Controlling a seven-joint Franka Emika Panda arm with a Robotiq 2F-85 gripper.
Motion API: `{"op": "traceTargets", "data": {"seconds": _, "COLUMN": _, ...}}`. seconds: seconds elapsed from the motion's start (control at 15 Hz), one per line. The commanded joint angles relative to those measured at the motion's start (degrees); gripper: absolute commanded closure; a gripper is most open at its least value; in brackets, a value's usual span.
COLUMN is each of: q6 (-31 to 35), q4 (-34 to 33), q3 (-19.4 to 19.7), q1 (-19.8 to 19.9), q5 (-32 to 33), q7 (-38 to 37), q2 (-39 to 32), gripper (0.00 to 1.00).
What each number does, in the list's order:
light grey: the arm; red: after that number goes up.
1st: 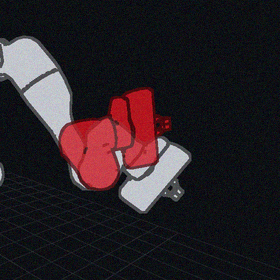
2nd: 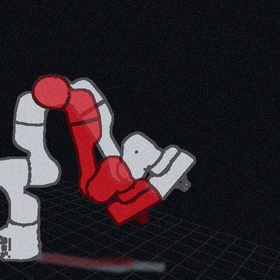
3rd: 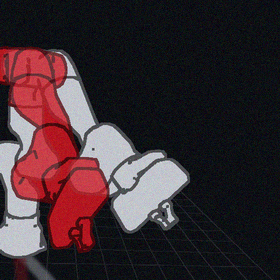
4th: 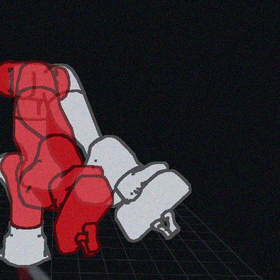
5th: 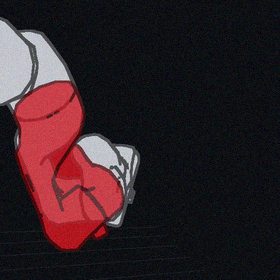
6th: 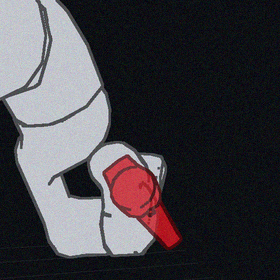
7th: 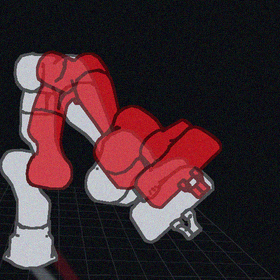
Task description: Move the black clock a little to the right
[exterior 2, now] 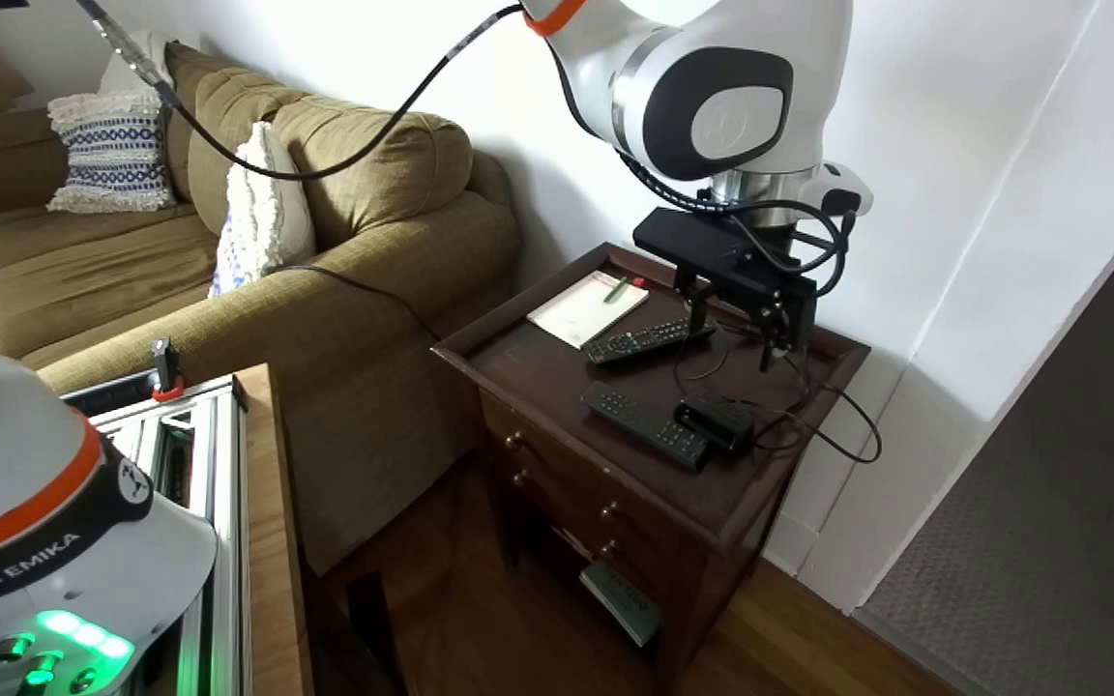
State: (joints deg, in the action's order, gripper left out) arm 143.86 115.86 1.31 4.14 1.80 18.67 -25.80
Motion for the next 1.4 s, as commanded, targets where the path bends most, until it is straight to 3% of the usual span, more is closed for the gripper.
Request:
{"op": "traceTargets", "data": {"seconds": 0.0, "q6": -0.23, "q4": -1.48, "q3": -2.38, "q1": 1.85, "q5": -1.68, "q7": 1.6, "q2": -1.36, "gripper": 0.0}}
{"op": "traceTargets", "data": {"seconds": 1.33, "q6": 5.05, "q4": -14.68, "q3": -2.59, "q1": 2.14, "q5": -0.32, "q7": -0.75, "q2": -18.59, "gripper": 0.0}}
